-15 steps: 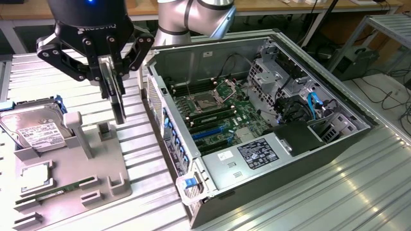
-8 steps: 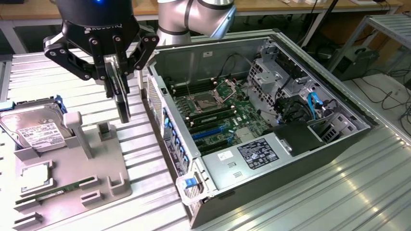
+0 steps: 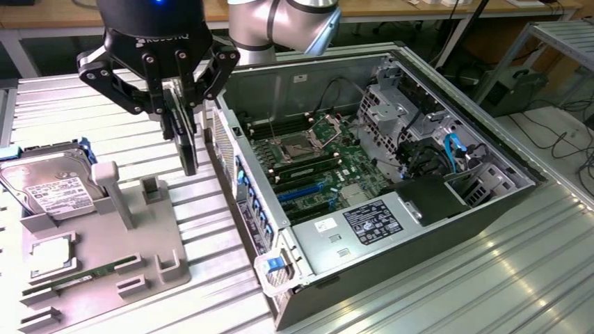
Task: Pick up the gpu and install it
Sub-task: 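Pick up the gpu and move the gpu toward the slot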
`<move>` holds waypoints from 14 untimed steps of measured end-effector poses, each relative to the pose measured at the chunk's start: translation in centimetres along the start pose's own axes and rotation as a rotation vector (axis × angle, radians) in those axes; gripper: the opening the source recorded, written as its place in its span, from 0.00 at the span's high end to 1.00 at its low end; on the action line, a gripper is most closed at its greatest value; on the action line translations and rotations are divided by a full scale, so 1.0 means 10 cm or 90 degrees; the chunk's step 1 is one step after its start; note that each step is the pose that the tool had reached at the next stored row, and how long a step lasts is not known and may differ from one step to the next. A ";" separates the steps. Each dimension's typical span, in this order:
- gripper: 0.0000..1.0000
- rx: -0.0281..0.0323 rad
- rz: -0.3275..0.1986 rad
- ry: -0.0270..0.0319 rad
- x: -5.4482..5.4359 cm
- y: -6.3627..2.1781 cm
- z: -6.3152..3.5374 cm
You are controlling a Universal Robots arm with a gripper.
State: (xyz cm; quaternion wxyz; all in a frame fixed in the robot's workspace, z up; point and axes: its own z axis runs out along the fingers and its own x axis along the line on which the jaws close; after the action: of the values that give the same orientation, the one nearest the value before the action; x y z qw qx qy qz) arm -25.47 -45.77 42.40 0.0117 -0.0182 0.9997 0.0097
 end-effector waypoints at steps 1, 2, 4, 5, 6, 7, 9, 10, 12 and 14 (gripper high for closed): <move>0.72 0.0000 0.000 0.0000 -0.01 0.000 0.000; 0.72 0.0000 0.000 0.0000 -0.02 -0.001 0.001; 0.72 0.0000 0.000 0.0000 -0.04 -0.001 0.001; 0.72 0.0000 0.000 0.0000 -0.05 -0.002 0.001; 0.72 0.0000 0.000 0.0000 -0.06 -0.002 0.001; 0.72 -0.0001 0.000 0.0000 -0.07 -0.003 0.002; 0.72 0.0000 0.000 0.0001 -0.09 -0.004 0.002; 0.72 0.0000 0.000 0.0001 -0.10 -0.004 0.002; 0.72 0.0000 0.000 0.0001 -0.12 -0.004 0.003; 0.72 0.0000 0.000 0.0001 -0.14 -0.005 0.003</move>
State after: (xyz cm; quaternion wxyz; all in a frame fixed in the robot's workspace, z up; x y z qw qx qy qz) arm -24.10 -45.77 42.41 0.0116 -0.0182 0.9997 0.0096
